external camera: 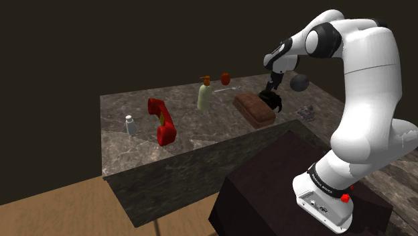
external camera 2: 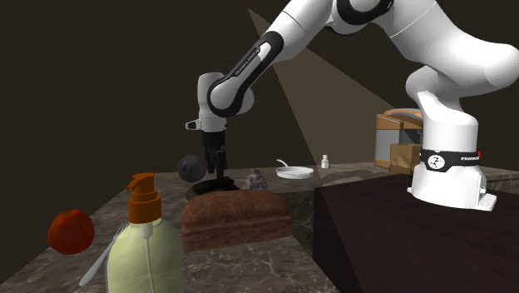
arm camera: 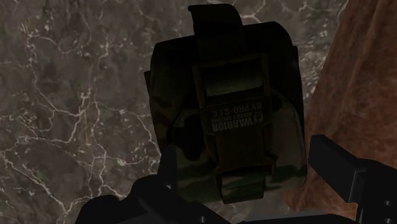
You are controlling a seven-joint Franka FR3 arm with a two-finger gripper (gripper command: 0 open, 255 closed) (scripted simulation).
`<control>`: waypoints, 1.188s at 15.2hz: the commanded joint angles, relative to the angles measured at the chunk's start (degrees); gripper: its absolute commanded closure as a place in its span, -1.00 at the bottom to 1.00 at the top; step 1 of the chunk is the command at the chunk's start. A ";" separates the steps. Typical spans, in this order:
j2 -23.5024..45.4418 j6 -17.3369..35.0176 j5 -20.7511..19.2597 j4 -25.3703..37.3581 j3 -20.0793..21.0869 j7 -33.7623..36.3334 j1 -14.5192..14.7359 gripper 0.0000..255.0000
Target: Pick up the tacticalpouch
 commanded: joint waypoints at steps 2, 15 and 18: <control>0.77 0.71 0.18 0.07 0.21 0.10 -0.02 -1.00; -0.90 -0.64 -0.22 -0.24 -0.22 0.17 0.31 1.00; -2.52 -2.04 -0.64 -0.45 -0.64 0.26 0.63 1.00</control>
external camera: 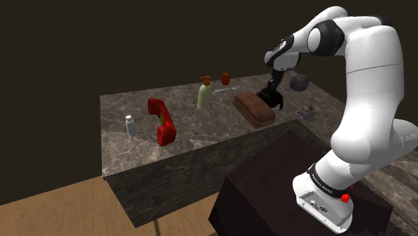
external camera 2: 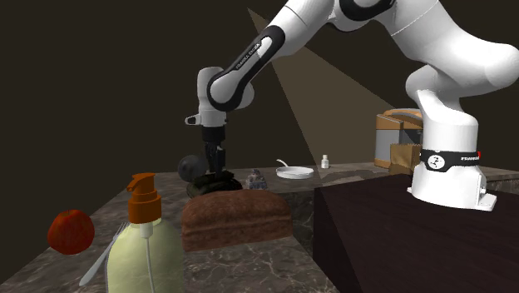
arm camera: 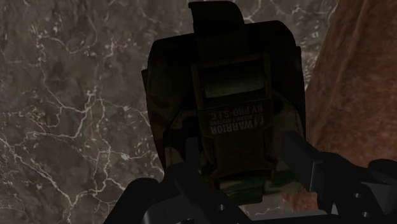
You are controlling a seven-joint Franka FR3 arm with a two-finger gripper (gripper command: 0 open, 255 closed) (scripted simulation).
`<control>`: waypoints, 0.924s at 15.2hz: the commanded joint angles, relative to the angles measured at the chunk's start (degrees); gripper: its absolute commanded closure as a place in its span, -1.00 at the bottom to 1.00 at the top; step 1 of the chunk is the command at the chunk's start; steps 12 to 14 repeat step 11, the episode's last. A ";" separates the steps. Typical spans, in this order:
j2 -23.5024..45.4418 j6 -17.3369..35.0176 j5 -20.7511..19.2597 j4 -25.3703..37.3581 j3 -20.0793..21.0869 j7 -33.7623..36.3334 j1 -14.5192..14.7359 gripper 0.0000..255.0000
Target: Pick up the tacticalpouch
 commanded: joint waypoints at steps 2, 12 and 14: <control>-1.83 -1.50 -0.47 -0.21 -0.47 0.13 0.39 1.00; -5.34 -5.13 -1.50 -0.01 -1.38 0.35 1.05 1.00; -5.34 -5.13 -1.50 -0.01 -1.38 0.35 1.05 1.00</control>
